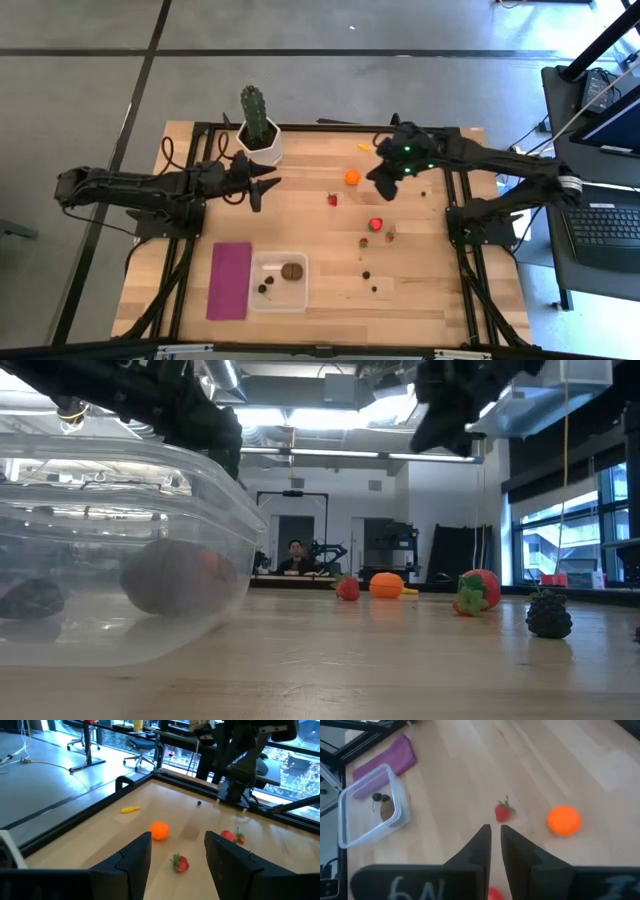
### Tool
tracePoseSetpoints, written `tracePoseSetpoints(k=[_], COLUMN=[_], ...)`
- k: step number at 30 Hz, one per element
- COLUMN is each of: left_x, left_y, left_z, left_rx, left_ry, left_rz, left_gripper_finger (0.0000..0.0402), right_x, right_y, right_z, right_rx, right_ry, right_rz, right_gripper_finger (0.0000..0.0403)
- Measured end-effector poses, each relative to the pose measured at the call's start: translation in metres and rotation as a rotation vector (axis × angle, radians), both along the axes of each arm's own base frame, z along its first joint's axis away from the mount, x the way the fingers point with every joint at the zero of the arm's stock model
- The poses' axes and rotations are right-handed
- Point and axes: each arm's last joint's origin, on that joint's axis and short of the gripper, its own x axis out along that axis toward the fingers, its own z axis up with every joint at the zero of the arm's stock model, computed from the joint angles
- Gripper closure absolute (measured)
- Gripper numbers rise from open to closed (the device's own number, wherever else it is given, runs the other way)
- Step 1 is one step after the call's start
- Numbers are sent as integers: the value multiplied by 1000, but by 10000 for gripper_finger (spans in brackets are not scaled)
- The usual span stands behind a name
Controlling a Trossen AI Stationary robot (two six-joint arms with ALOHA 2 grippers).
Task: Pick and placing Produce into tupperware
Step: Put the strawberry into the transparent bin
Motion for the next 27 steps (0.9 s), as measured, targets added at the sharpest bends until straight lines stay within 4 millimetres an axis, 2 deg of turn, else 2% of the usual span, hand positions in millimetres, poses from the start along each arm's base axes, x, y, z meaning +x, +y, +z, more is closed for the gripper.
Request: tracePoseSetpoints(k=[6,12,16,23,27], left_x=[-1,-3,-4,-5,-6], left_y=[5,13,16,22,24], left_z=[-2,-3,-3,-3,-3], left_rx=[-2,17,77,86,80], left_ry=[18,42,69,76,73], left_rz=[30,67,73,106,105], left_gripper_finger=[225,225,225,225,225], right_x=[26,33,34,36,37], right_y=[-8,-10,-11,-11,-10], right_z=[-12,-22,-21,-18,-17], right_rx=[-17,-45,-52,-63,-40], right_ry=[-48,-18,-32,-66,-90], right_rz=[-2,32,34,33,54], right_gripper_finger=[356,332,281,167,122])
